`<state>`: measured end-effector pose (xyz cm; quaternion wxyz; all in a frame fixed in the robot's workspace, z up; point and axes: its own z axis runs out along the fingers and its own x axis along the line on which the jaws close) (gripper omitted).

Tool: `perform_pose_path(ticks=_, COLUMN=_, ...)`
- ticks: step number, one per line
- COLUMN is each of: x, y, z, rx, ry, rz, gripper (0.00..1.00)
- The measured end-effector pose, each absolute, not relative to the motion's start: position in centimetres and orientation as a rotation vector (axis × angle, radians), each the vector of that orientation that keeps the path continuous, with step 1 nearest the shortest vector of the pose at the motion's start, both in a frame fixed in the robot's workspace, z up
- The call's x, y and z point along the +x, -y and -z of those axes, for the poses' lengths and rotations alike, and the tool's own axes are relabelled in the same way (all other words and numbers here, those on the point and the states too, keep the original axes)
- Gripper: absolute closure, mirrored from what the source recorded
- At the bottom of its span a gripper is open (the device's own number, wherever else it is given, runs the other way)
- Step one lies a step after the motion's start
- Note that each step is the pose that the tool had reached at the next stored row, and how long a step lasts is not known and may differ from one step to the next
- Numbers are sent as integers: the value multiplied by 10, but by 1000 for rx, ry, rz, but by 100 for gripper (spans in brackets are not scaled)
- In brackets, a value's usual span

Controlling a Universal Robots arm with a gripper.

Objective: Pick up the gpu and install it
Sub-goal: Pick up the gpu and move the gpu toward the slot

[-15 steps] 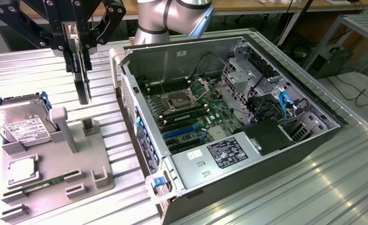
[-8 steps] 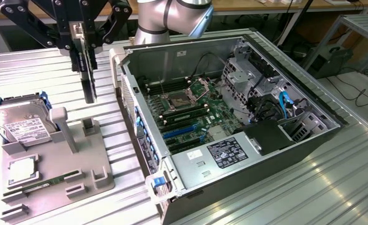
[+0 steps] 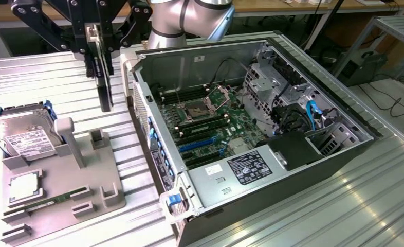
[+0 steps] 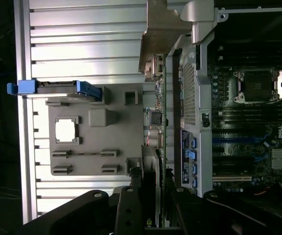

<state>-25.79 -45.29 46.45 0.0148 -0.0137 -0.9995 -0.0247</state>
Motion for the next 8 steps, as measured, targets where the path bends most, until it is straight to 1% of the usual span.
perform_pose_path(ticks=8, x=-250, y=453, z=-464, rx=-43, ry=3111, rz=77, gripper=73)
